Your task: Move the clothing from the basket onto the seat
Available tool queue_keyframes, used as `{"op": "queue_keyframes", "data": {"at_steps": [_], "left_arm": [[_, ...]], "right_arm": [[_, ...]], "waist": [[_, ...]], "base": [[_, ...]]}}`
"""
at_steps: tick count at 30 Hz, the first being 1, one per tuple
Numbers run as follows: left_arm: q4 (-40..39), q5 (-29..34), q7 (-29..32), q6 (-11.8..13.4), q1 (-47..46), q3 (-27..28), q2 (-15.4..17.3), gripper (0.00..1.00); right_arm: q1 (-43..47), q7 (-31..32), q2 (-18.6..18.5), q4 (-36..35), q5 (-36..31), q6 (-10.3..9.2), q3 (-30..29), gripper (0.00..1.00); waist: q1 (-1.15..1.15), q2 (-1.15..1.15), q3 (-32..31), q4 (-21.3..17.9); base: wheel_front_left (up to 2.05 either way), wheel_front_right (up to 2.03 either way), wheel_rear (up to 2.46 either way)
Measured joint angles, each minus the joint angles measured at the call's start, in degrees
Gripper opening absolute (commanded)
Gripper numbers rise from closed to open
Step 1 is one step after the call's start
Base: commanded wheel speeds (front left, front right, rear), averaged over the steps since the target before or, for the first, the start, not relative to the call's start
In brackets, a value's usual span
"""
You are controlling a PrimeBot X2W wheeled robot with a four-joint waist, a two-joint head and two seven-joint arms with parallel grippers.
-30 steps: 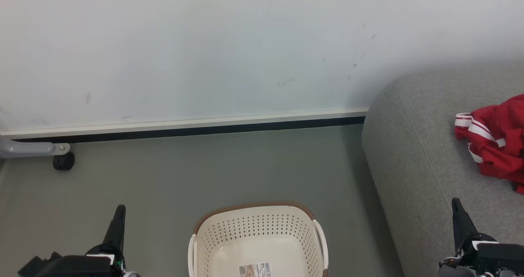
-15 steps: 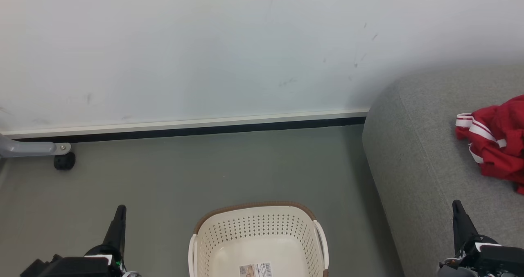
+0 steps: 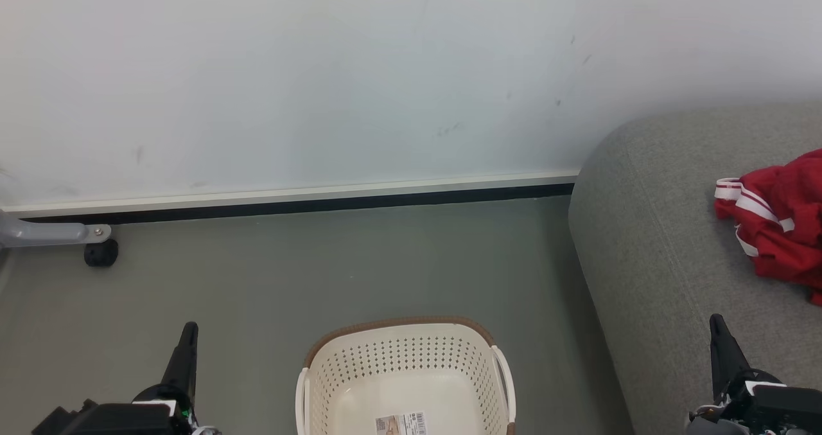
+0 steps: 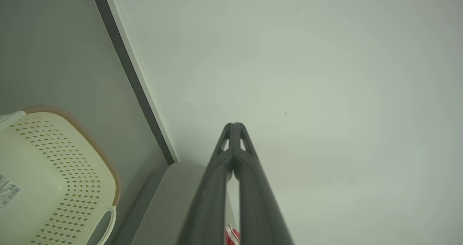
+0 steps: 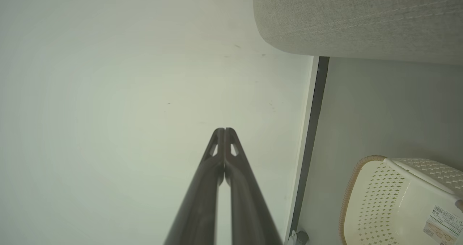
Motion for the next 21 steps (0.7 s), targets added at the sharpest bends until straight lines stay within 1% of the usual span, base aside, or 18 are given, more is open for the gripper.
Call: {"op": "queue_keyframes", "data": {"at_steps": [21], "left_arm": [[0.1, 0.0, 0.0, 0.0, 0.0, 0.0, 0.0, 0.0]], "right_arm": [[0.0, 0.0, 0.0, 0.0, 0.0, 0.0, 0.0, 0.0]], "waist": [[0.0, 0.0, 0.0, 0.0]], "base": [[0.0, 0.0, 0.0]]}}
